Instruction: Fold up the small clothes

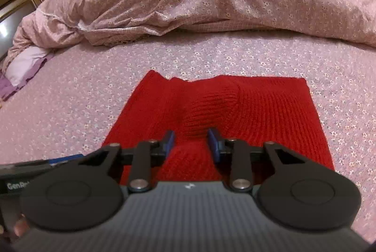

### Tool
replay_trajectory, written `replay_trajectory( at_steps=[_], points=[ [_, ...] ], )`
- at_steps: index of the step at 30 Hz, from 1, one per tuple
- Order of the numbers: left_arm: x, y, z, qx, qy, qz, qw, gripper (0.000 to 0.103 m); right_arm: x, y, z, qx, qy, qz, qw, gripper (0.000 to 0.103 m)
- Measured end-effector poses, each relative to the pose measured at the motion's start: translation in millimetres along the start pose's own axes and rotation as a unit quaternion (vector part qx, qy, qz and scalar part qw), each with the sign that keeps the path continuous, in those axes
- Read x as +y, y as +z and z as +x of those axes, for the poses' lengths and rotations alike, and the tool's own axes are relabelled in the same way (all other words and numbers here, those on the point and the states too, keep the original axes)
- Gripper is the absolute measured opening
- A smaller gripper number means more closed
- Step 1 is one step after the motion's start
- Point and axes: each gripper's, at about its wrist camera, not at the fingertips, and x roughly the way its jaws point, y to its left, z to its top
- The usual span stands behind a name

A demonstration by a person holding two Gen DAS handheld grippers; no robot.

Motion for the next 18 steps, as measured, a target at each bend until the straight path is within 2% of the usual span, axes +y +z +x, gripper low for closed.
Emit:
replay_trajectory(
  at_steps=[2,5,7,9,10,12,13,15,18],
  points=[
    [1.7,-0.2,-1.0,-0.001,-0.002,-0.005,1.0,0.059,-4.4,0.8,-1.3,-0.007,0.009,0.019,1.0,0.026],
    [4.6,0.4,-3.0,-0.004,-0.001,-0.007,1.0,0.059,-13.3,5.1,-13.8,-0.042,0.059,0.066,0.995,0.017],
    [7.0,0.5,-3.4,-0.005,0.0,-0.015,0.9999,0.059,-8.7,8.5,-23.1,-0.057,0.069,0.058,0.994,0.015],
    [10.0,0.9,-3.0,-0.004,-0.004,-0.027,0.9996,0.059,0.1,9.9,-25.1,-0.052,0.071,0.034,0.995,0.015],
    [10.9,1.0,-2.5,-0.004,-0.006,-0.031,0.9995,0.059,4.3,9.4,-25.7,-0.052,0.083,0.023,0.995,0.004],
    [12.9,1.2,-1.6,-0.002,-0.01,-0.04,0.9992,0.059,15.1,10.6,-31.1,-0.066,0.118,0.017,0.991,0.003],
    [13.6,0.9,-1.6,-0.001,-0.011,-0.043,0.999,0.059,25.5,13.2,-35.6,-0.076,0.119,-0.001,0.99,0.003],
    [14.0,-0.1,-1.5,0.0,-0.011,-0.043,0.999,0.059,47.0,18.8,-42.0,-0.089,0.091,-0.059,0.99,0.003],
    [13.6,-1.9,-2.0,0.001,-0.012,-0.039,0.9992,0.059,61.5,23.9,-42.6,-0.095,-0.003,-0.132,0.987,0.006]
  ],
)
